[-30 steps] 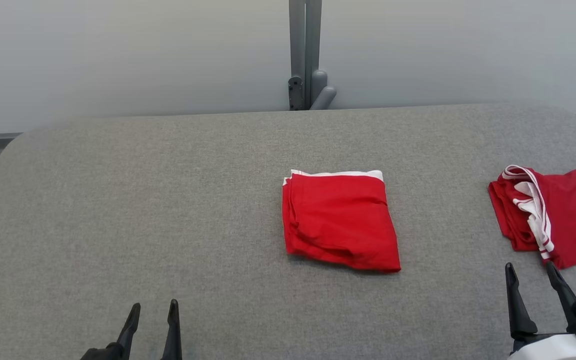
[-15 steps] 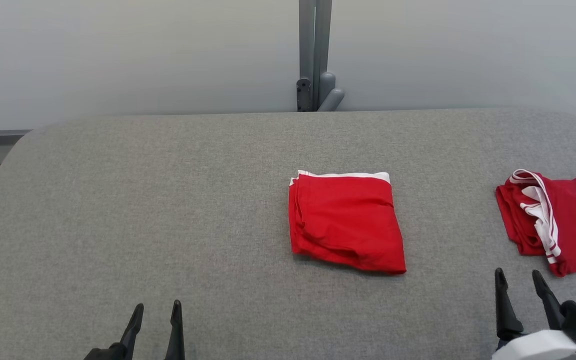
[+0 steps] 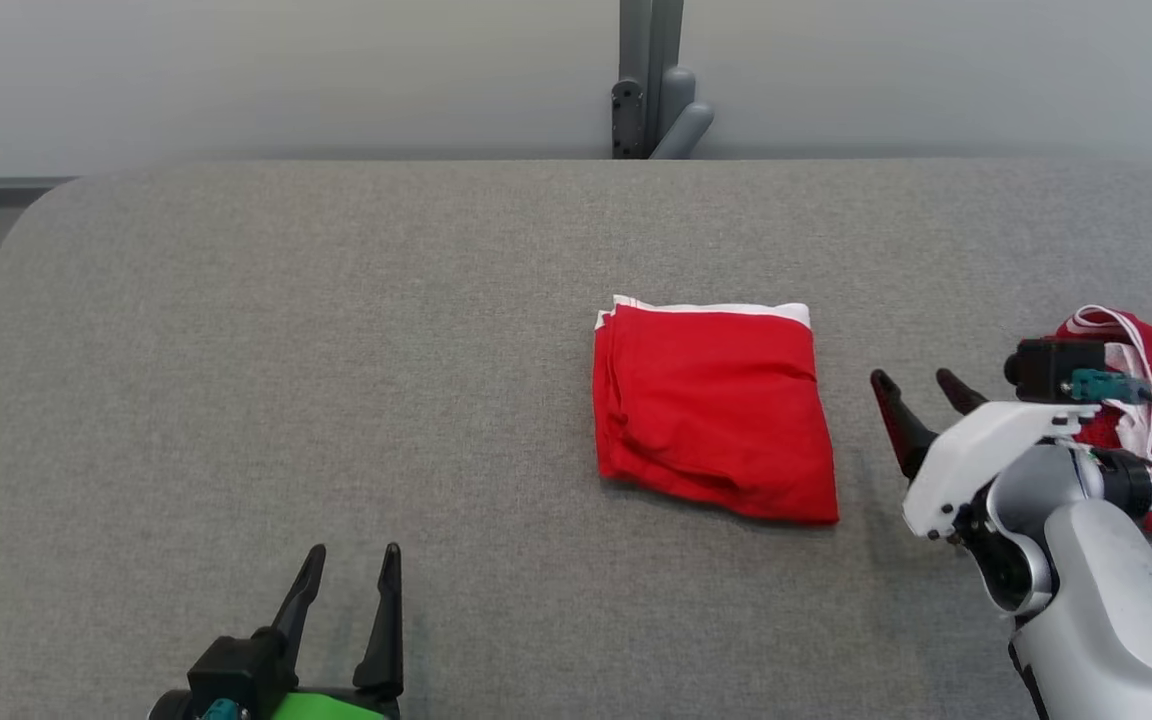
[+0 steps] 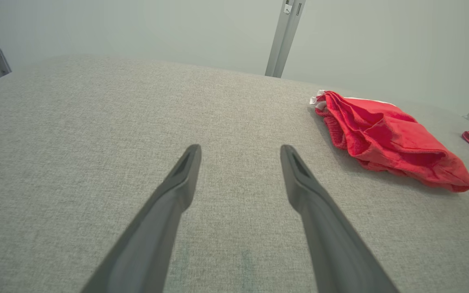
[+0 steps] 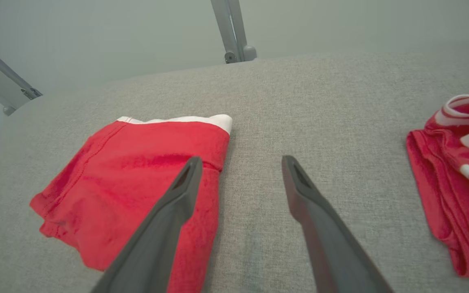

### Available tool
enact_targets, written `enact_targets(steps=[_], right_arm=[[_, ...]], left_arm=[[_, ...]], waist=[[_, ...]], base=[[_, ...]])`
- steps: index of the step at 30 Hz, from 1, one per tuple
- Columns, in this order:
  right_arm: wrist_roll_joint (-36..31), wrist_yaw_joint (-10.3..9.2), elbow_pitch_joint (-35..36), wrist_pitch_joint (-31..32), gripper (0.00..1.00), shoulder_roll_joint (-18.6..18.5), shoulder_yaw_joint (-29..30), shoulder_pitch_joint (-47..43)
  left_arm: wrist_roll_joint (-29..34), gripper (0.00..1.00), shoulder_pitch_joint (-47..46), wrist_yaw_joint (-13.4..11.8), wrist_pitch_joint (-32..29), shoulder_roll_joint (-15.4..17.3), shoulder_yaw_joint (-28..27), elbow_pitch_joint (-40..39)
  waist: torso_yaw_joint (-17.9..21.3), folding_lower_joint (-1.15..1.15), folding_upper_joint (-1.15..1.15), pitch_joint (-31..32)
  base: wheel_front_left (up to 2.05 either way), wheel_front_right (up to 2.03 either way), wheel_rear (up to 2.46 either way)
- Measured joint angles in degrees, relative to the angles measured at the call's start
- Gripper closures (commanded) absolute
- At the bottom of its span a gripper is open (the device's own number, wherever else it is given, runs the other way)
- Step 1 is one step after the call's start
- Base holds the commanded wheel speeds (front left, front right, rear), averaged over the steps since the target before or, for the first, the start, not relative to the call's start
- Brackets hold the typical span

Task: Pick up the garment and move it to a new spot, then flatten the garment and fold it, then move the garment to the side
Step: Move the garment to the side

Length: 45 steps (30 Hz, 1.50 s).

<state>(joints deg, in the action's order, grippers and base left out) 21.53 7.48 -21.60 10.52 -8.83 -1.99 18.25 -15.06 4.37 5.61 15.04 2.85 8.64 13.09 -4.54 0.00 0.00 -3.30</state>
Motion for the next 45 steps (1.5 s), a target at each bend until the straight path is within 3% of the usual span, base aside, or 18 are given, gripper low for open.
enact_targets(steps=[7,20,21,23,24,29,32,37,45], right_arm=[[1.62,0.0,-6.62,7.88,0.0,0.65,-1.96,6.44],[4.65,0.0,-19.08,9.09,0.0,1.79,-0.69,11.54],[5.08,0.0,-19.53,8.73,0.1,1.94,-0.58,11.82],[5.94,0.0,-20.45,7.3,0.93,2.33,-0.15,12.24],[6.09,0.0,-20.85,6.87,1.0,2.42,-0.34,12.61],[7.23,0.0,-20.0,5.43,1.0,2.01,-3.42,13.85],[7.06,0.01,-17.48,5.57,1.0,-0.8,-6.6,13.99],[7.06,0.01,-9.81,9.82,1.0,-7.09,-10.92,14.6],[9.43,0.01,5.88,25.29,1.0,-20.75,-13.76,14.91]], left_arm=[[-0.75,0.0,-2.74,0.19,0.0,0.0,1.01,0.42],[-2.55,0.0,-3.61,-0.59,0.0,0.0,2.66,0.36],[-2.55,0.0,-3.66,-0.59,0.0,0.0,2.57,0.35],[-2.55,0.0,-3.8,-0.6,0.0,0.0,2.43,0.32],[-2.56,0.0,-3.81,-0.67,0.0,0.0,2.32,0.29],[-2.89,0.0,-3.86,-0.9,0.0,0.01,1.98,-0.2],[-3.37,0.0,-3.85,-1.09,0.01,0.0,2.03,-0.47],[-3.99,0.0,-3.83,-1.49,0.0,0.0,2.16,-1.44],[-4.56,0.0,-4.09,-1.93,0.0,0.0,2.15,-2.37]], waist=[[-2.97,0.0,0.0,-2.75],[-7.11,0.0,0.0,-5.5],[-7.11,0.0,0.0,-5.61],[-6.91,0.0,0.0,-5.7],[-6.75,0.0,0.0,-5.72],[-5.14,0.0,0.0,-5.75],[-3.73,0.0,0.0,-5.63],[-0.92,0.0,0.0,-5.26],[3.33,0.0,0.0,-5.26]], base=[[0.0,0.0,0.0],[0.0,0.0,0.0],[0.0,0.0,0.0],[0.0,0.0,0.0],[0.0,0.0,0.0],[0.0,0.0,0.0],[0.0,0.0,0.0],[0.0,0.0,0.0],[0.0,0.0,0.0]])
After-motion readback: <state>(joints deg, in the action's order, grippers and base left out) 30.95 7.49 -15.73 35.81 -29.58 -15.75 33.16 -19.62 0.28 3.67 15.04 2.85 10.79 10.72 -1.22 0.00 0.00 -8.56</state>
